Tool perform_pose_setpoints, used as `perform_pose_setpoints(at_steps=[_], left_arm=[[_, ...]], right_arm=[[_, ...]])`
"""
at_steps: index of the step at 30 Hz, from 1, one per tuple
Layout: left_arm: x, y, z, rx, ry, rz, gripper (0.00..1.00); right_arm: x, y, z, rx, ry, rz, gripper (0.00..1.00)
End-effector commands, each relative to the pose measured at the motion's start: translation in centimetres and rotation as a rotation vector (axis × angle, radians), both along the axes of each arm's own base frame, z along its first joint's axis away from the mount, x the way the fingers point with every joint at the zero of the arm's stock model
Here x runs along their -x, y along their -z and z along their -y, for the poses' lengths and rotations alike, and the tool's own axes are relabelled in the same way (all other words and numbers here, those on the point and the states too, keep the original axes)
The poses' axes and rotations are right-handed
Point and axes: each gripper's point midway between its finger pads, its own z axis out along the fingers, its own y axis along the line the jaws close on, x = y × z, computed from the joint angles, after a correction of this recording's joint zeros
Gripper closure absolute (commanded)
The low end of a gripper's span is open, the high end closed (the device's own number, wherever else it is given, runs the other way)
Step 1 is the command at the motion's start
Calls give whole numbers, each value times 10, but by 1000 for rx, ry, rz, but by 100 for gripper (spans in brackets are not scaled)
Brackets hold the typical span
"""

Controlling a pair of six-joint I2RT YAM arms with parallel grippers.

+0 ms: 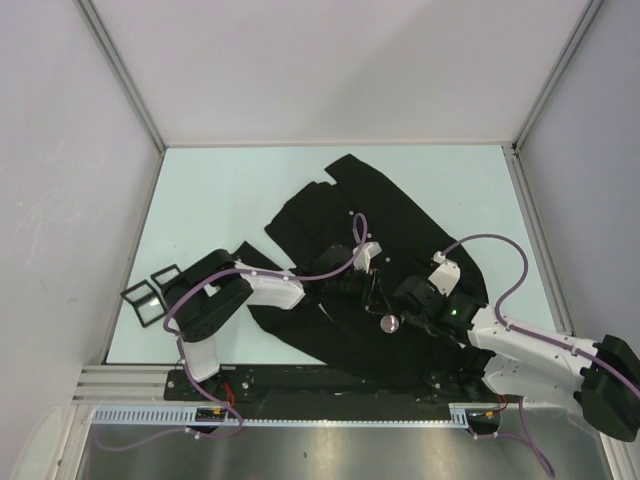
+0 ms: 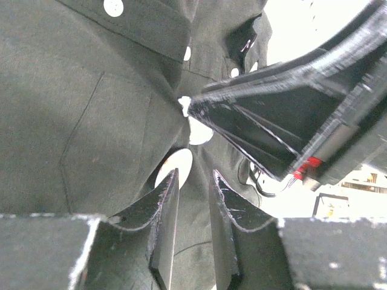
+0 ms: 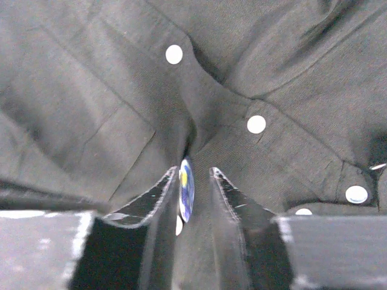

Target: Remove the brooch from the garment

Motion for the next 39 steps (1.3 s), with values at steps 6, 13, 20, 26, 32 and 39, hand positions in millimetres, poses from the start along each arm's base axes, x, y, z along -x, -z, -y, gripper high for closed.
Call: perform_pose_setpoints(at_steps=[6,13,20,26,32,39], left_arm=[[3,-11,22,42,46,-7,69],[3,-8,26,27,52,-5,69],[0,-1,26,-10,52,4,70],[-4,4,29,-37,53,14,69],[-6,7,31,-48,55,13,69],[-8,11,35,-73,60,27,64]], right_arm=[[3,-3,-5,-93,-68,30,66],[4,4,-8,-103,-100,-4,71],[10,3,-5,-122,-112,1,84],[12,2,-2,-157,-111,11,87],[11,3,0,-151,-113,12,87],[11,2,0,-154,-119,16,100]])
